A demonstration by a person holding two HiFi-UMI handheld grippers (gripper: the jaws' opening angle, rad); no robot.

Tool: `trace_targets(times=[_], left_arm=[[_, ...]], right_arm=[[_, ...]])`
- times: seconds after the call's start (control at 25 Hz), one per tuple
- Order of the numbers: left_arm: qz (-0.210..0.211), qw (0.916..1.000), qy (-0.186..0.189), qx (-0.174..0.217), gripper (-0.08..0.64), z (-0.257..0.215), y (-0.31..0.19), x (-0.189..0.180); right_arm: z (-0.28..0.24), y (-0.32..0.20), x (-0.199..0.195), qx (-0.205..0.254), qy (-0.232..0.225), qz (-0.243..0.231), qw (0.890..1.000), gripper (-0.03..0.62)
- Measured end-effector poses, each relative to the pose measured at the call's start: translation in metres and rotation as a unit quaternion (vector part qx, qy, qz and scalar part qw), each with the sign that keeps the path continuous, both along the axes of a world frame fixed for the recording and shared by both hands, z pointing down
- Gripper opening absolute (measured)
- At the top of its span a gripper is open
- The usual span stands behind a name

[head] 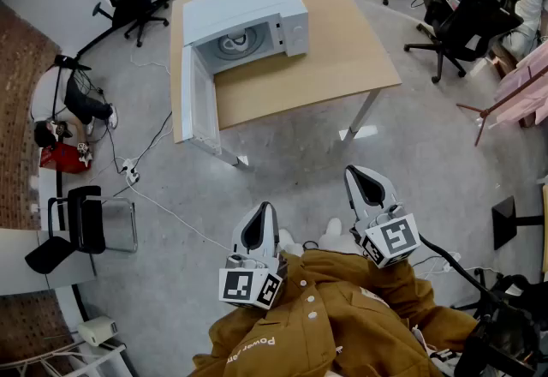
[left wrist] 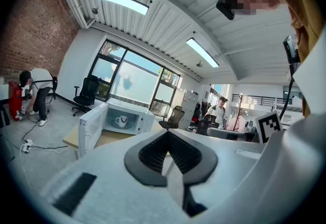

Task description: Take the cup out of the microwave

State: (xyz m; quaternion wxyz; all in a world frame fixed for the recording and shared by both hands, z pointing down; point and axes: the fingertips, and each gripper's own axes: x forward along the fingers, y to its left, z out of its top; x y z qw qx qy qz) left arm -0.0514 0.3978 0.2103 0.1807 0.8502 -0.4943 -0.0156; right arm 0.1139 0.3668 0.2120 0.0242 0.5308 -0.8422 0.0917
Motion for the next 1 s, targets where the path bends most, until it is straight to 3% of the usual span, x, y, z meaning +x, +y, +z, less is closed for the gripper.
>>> trace_targets(times=[0.44,0.6,0.64,0.68,0.84,1.0], left_arm=[[-0.002,1.0,0.004,-0.004,0.003,0.002,-0.003,0.001],[-0.003,1.0,0.003,-0.004,0.003,0.001,-0.004,0.004],[-0.003,1.0,0.003,-0.004,0.003,0.0,-0.004,0.007],[-0.002,1.0,0.003,-0.004,0.003,0.0,-0.005,0.01],[0.005,1.0,0.003,-0.005,0.003,0.0,-0.01,0.029],[0.01,0.9999,0.0,-0.008,0.003,0.0,-0.016,0.049]], right_arm=[[0.0,0.0,-0.013,0.004,0.005,-0.023,1.0,0.005],[-0.008,-0.001,-0.012,0.013,-0.027,-0.038,0.999,0.006],[-0.01,-0.001,-0.011,0.013,-0.037,-0.042,0.998,0.044],[-0.012,-0.001,-0.008,0.014,-0.041,-0.043,0.998,0.125],[-0.015,-0.002,0.016,0.029,-0.035,-0.022,0.999,0.007],[-0.016,-0.004,0.042,0.034,-0.036,-0.021,0.999,0.006]])
